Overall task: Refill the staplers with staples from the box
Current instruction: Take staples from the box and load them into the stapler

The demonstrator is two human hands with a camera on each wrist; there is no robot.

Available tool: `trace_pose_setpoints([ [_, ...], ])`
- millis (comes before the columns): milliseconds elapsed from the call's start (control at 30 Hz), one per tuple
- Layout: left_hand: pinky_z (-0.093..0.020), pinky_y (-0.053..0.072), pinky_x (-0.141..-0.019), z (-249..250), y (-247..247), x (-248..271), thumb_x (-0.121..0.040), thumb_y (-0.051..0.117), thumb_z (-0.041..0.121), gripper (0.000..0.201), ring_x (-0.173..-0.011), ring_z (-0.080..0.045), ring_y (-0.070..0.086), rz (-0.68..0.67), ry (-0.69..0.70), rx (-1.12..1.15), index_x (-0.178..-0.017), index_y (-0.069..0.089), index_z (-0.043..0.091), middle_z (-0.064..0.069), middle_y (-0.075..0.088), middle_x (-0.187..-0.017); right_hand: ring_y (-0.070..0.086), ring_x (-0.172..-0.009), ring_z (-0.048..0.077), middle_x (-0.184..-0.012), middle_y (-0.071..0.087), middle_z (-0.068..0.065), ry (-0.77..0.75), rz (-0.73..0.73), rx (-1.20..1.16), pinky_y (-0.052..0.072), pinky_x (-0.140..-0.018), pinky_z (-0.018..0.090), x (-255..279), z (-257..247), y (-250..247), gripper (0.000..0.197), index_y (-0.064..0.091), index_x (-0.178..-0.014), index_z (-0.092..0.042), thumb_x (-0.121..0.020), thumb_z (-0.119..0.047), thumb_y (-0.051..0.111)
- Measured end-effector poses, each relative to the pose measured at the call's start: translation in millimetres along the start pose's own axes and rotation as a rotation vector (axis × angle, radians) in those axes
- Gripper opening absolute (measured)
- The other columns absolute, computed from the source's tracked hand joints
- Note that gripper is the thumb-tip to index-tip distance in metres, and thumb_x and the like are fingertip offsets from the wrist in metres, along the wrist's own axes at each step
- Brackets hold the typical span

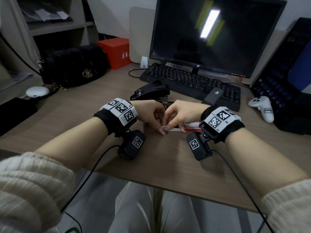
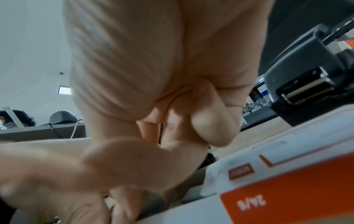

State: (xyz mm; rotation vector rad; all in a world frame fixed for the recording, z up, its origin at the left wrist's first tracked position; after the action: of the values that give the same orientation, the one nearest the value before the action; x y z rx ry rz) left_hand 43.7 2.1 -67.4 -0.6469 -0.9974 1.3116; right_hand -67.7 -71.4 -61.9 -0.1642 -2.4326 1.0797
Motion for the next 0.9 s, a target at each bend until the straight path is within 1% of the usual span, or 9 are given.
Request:
trace_pose_setpoints([
  [100, -0.027, 0.054, -0.082, -1, 0, -1, -0.064, 0.087, 0.044, 0.055, -0.091, -0.008, 0.059, -0.004, -0.004, 0.002, -0.106, 0.056, 0.029, 0.009, 0.06, -0.106, 0.046, -0.037, 0.011, -0.058, 0.062, -0.003, 0.006, 0.021, -0.011, 0.032, -0.042, 0.021, 0, 0, -2, 0.008, 0.072, -0.079, -0.019, -0.077, -0.017, 0.079],
  [200, -0.027, 0.054, -0.084, -1, 1, -2, -0.064, 0.087, 0.045, 0.056, -0.095, -0.009, 0.059, -0.01, -0.001, 0.001, -0.108, 0.056, 0.029, 0.008, 0.06, -0.109, 0.034, -0.039, 0.013, -0.064, 0.059, 0.005, 0.03, 0.007, -0.029, 0.025, -0.04, 0.02, 0, 2, -2, 0.008, 0.073, -0.078, -0.019, -0.076, -0.017, 0.081],
  [333, -0.017, 0.045, -0.071, 0, 2, -5, -0.064, 0.087, 0.045, 0.052, -0.087, -0.003, 0.056, -0.007, 0.011, -0.019, -0.105, 0.058, 0.029, 0.011, 0.06, -0.103, 0.03, -0.037, 0.012, -0.065, 0.061, 0.003, 0.046, -0.017, -0.092, 0.02, -0.038, 0.018, 1, 5, -1, 0.013, 0.07, -0.082, -0.014, -0.075, -0.013, 0.081],
  [433, -0.019, 0.046, -0.073, -1, 3, -6, -0.063, 0.086, 0.048, 0.054, -0.089, -0.004, 0.057, -0.013, 0.005, -0.02, -0.106, 0.058, 0.03, 0.011, 0.061, -0.105, 0.034, -0.035, 0.007, -0.078, 0.064, 0.009, 0.034, 0.008, -0.164, 0.021, -0.035, 0.017, 3, 8, -4, 0.019, 0.068, -0.084, -0.012, -0.073, -0.005, 0.081],
  [567, -0.018, 0.045, -0.074, -2, 2, -6, -0.066, 0.085, 0.047, 0.054, -0.09, -0.004, 0.055, -0.02, -0.002, -0.018, -0.108, 0.055, 0.032, 0.01, 0.058, -0.109, 0.051, -0.056, 0.009, -0.074, 0.066, -0.003, -0.007, 0.155, -0.128, 0.035, -0.043, 0.016, 9, 7, -26, 0.019, 0.073, -0.087, -0.016, -0.072, -0.013, 0.084],
  [667, -0.022, 0.05, -0.084, -2, 2, -7, -0.066, 0.085, 0.047, 0.061, -0.098, -0.007, 0.057, -0.02, 0.0, -0.014, -0.118, 0.058, 0.029, 0.009, 0.059, -0.113, 0.05, -0.05, 0.003, -0.071, 0.067, -0.003, -0.011, 0.278, -0.149, 0.034, -0.04, 0.013, 12, 10, -47, 0.021, 0.075, -0.09, -0.012, -0.071, -0.013, 0.084],
  [733, -0.025, 0.051, -0.088, -1, 3, -7, -0.066, 0.085, 0.047, 0.064, -0.1, -0.008, 0.058, -0.026, 0.0, -0.007, -0.121, 0.058, 0.028, 0.008, 0.06, -0.115, 0.052, -0.05, 0.006, -0.072, 0.068, 0.0, 0.001, 0.358, -0.117, 0.035, -0.039, 0.013, 10, 13, -58, 0.021, 0.075, -0.089, -0.01, -0.071, -0.011, 0.084],
  [833, -0.024, 0.05, -0.088, -2, 3, -7, -0.066, 0.085, 0.046, 0.065, -0.099, -0.008, 0.058, -0.035, -0.001, 0.003, -0.122, 0.058, 0.027, 0.008, 0.059, -0.115, 0.059, -0.061, 0.011, -0.072, 0.07, -0.001, 0.04, 0.422, 0.017, 0.039, -0.042, 0.013, 4, 14, -68, 0.02, 0.075, -0.086, -0.014, -0.07, -0.015, 0.086],
  [900, -0.023, 0.05, -0.087, -2, 3, -8, -0.067, 0.085, 0.046, 0.065, -0.099, -0.008, 0.058, -0.035, 0.001, 0.002, -0.122, 0.057, 0.027, 0.008, 0.059, -0.115, 0.056, -0.052, 0.002, -0.072, 0.068, -0.003, 0.054, 0.44, 0.058, 0.038, -0.04, 0.01, 0, 14, -71, 0.021, 0.075, -0.088, -0.014, -0.07, -0.016, 0.086],
])
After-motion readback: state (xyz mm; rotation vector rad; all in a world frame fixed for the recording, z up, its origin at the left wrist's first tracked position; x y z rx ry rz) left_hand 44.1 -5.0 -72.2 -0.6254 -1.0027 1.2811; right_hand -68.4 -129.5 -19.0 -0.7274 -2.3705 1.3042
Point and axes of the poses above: each hand's wrist, its own x-axis away from the middle knuckle, its own y-axis out of the palm, z = x × y, the point moved 4 cm from there along -x, towards the middle knuckle
